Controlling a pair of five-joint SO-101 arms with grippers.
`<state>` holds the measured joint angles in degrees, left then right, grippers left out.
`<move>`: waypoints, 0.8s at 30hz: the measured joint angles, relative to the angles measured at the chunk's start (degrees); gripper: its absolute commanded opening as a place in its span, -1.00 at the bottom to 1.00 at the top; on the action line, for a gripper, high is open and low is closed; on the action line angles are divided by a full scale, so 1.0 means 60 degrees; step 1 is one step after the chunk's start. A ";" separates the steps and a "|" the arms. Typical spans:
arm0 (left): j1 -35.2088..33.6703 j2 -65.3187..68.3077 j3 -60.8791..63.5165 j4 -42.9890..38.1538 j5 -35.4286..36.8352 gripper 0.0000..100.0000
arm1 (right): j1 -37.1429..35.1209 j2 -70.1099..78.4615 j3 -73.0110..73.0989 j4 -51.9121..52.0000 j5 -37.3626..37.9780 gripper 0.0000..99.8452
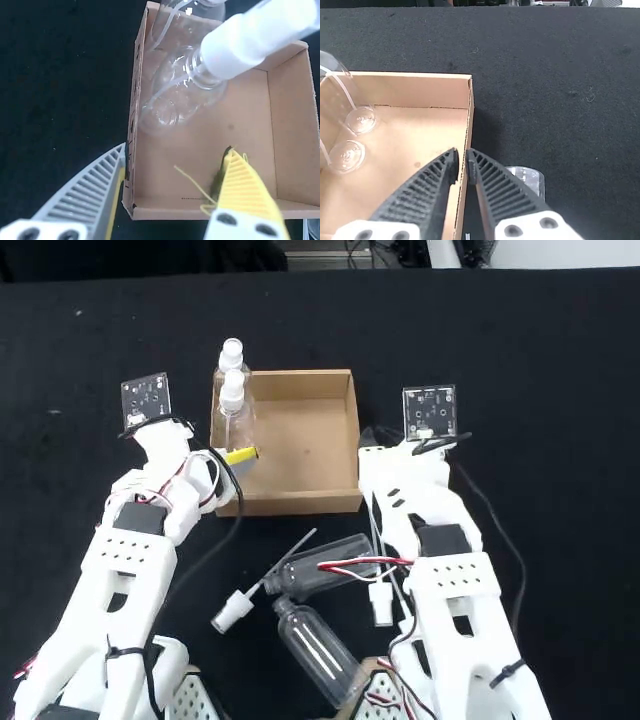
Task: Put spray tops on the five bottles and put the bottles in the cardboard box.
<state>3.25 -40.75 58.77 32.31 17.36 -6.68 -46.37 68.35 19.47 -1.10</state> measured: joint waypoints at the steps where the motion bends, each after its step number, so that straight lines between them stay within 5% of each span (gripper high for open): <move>1: 0.0000 0.0000 -0.0029 0.0000 0.0000 -0.59 | 0.0000 0.0000 0.0000 0.0000 0.0000 -0.98; 14: 0.0000 0.0029 -0.0044 0.0059 0.0000 -0.58 | 0.0000 0.0000 0.0000 0.0000 0.0000 -0.98; 24: 0.0000 0.2330 -0.1451 0.0498 0.0000 -0.60 | 0.0000 0.0000 0.0088 0.0000 0.0000 -0.98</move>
<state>3.25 -26.77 50.07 35.30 17.36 -6.68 -46.37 68.88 19.47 -1.10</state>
